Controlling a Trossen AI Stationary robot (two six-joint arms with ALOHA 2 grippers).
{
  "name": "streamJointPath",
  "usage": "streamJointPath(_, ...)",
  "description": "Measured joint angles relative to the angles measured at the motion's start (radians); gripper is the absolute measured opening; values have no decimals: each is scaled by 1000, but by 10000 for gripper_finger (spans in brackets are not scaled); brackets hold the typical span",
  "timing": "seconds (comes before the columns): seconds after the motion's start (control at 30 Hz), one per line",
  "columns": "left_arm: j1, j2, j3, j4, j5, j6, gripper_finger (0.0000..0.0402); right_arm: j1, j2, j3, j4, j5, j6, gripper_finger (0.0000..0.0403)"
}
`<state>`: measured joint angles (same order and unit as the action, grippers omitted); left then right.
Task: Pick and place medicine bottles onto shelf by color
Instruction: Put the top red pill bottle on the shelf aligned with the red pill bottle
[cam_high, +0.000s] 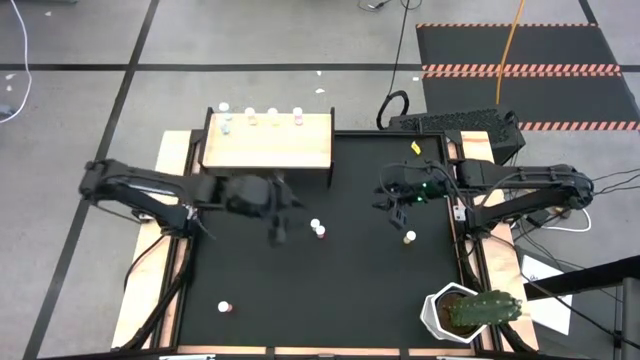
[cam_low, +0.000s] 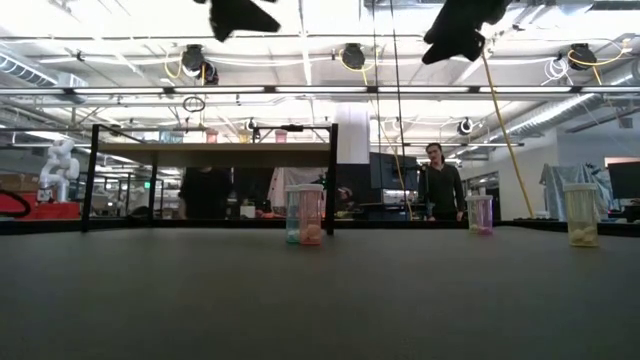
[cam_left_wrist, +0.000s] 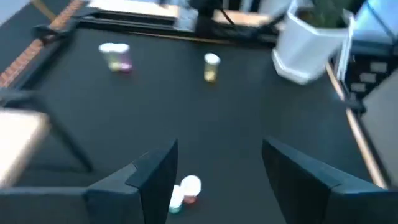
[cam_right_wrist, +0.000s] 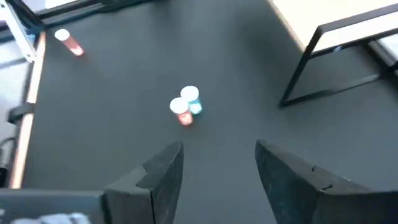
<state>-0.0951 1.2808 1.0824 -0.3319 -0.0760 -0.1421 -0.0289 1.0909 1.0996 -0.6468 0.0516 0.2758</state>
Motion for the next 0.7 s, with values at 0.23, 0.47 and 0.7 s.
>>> streamJointPath(0.23, 12, 237, 0, 131, 134, 82, 232, 67, 0, 0, -18, -3, 103, 172)
streamJointPath(0.47, 53, 390, 0, 150, 181, 238, 232, 126, 0, 0, -77, 2, 242, 171)
streamJointPath(0.7, 98, 410, 0, 152, 190, 328, 232, 186, 0, 0, -77, 77, 331, 171)
